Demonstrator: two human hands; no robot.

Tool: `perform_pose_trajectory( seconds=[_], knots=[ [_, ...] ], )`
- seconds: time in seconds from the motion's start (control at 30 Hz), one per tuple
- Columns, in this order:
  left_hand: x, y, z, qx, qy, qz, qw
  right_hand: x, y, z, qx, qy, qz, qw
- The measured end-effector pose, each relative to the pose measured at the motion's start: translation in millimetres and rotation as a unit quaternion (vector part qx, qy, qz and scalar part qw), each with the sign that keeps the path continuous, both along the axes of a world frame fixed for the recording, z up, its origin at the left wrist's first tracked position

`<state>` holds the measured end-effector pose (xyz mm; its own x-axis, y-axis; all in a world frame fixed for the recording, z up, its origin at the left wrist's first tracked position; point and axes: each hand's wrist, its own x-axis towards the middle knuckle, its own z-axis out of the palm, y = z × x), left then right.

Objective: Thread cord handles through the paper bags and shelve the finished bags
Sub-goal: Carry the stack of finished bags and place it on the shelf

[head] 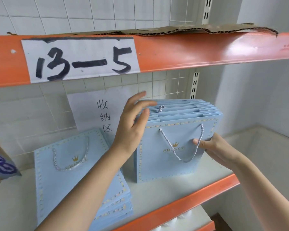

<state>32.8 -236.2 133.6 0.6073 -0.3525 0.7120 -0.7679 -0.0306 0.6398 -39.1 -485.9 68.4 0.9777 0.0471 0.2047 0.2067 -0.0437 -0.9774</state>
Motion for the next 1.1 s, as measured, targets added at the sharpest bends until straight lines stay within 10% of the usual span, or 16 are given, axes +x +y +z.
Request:
perform_pose_trajectory(
  seconds=[0.2, 0.4, 0.67, 1.1],
  knots=[
    [2.9, 1.3, 33.1, 0.21, -0.193, 0.146, 0.947, 1.6, 0.7, -2.0, 0.002, 0.0, -0.01, 1.0],
    [5.1, -1.1, 62.7, 0.334, -0.026, 0.027, 0.942, 2.6, 1.2, -2.2, 0.002, 0.005, -0.018, 1.0],
    [14.1, 8.1, 72.8, 0.468, -0.052, 0.135, 0.872, 0.4, 1.3, -1.6, 0.007, 0.017, -0.018, 1.0],
    [16.5, 6.4, 64.2, 0.404, -0.065, 0.107, 0.906, -2.1, 0.2, -2.8, 0.01, 0.04, 0.021, 0.999]
  ],
)
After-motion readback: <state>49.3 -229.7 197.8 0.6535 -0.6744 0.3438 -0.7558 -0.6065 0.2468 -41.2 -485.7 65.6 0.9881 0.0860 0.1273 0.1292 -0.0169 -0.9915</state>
